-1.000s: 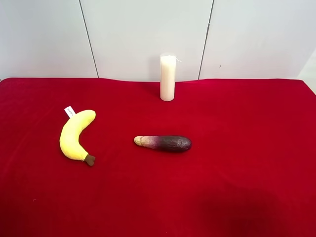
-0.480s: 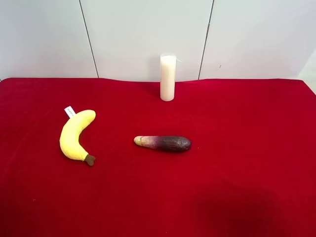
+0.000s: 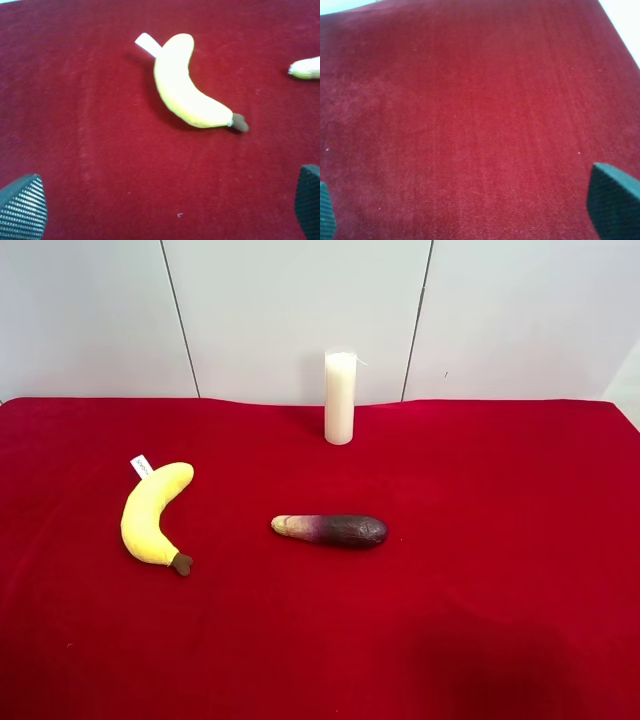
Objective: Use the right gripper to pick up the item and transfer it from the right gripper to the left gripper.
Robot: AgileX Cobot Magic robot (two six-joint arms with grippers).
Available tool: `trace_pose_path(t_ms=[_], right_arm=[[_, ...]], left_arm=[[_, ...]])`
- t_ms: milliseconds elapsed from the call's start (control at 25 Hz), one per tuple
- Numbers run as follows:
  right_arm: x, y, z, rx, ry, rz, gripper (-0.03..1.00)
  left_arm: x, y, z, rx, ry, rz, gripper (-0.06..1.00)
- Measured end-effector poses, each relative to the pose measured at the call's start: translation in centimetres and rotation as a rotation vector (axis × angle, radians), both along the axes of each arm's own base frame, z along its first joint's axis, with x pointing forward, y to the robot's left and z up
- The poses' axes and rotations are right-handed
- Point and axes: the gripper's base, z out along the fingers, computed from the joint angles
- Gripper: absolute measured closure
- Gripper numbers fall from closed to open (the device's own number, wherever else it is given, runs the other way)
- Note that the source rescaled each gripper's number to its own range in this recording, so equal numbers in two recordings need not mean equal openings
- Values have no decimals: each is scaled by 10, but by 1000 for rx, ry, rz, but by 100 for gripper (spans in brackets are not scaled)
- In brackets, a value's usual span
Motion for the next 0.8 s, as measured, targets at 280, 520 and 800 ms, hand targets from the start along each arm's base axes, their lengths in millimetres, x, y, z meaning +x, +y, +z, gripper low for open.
trace_pose_path(t_ms=[280, 520, 800], right_arm=[[0, 0, 0, 0, 0, -1, -3], [0, 0, 0, 0, 0, -1, -3], [0, 0, 0, 0, 0, -1, -3]], left_arm=[[1, 0, 0, 1, 1, 75, -6], [1, 0, 0, 1, 1, 75, -6], [1, 0, 0, 1, 1, 75, -6]])
